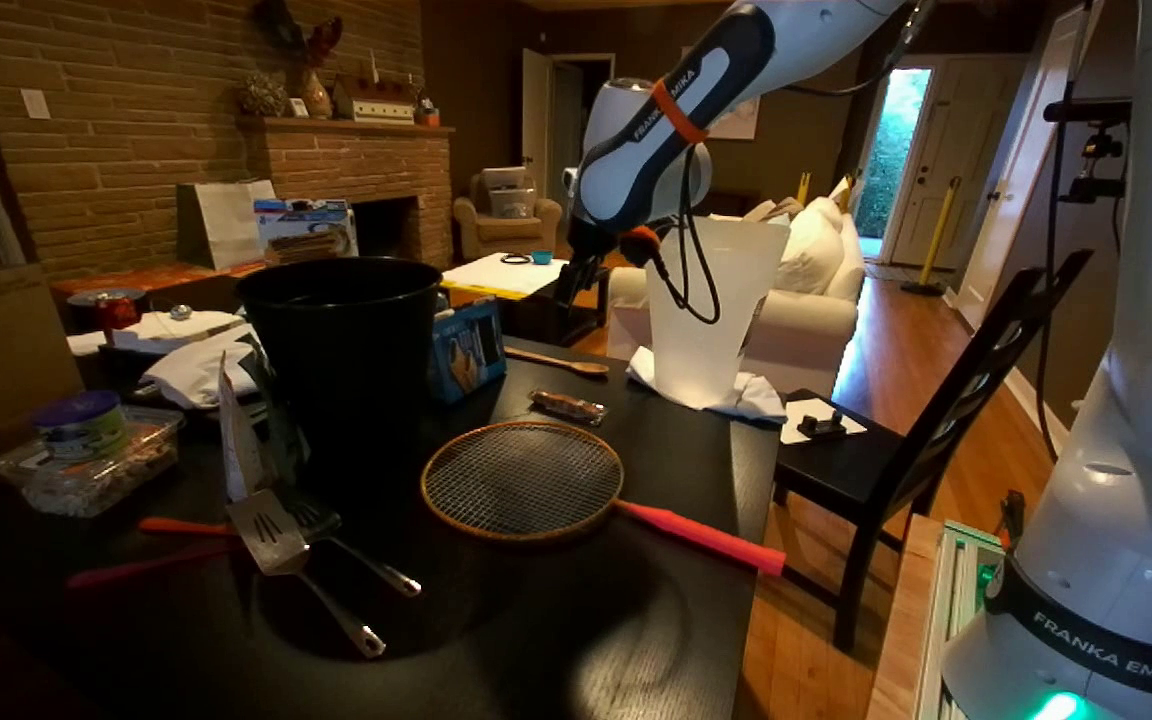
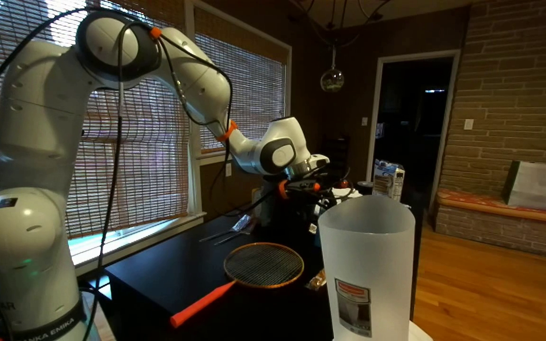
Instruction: Put the packet on the tennis racket then use the racket to put the packet in the black bin.
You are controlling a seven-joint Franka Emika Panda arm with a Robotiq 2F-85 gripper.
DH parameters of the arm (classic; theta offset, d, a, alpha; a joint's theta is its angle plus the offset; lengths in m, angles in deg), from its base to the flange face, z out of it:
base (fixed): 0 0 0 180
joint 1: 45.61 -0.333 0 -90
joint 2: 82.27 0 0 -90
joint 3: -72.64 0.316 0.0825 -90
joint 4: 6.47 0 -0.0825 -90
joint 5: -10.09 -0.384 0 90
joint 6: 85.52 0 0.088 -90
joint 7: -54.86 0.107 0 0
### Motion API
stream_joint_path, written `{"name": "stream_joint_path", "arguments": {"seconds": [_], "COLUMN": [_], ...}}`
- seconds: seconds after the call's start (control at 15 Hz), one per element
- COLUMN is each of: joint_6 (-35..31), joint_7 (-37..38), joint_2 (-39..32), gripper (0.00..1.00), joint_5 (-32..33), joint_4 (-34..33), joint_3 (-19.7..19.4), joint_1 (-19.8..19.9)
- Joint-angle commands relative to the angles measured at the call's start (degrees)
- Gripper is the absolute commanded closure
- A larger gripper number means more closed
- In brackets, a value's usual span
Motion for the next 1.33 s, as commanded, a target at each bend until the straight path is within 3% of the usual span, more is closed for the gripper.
{"name": "stream_joint_path", "arguments": {"seconds": [0.0, 0.33, 1.27], "joint_6": [-3.6, -4.2, 2.3], "joint_7": [-0.8, -4.4, -3.8], "joint_2": [2.4, -0.9, -21.8], "gripper": [0.0, 0.0, 0.0], "joint_5": [1.5, 1.4, 0.6], "joint_4": [3.0, 2.1, -14.9], "joint_3": [1.2, 4.1, 3.4], "joint_1": [0.0, -0.2, 4.3]}}
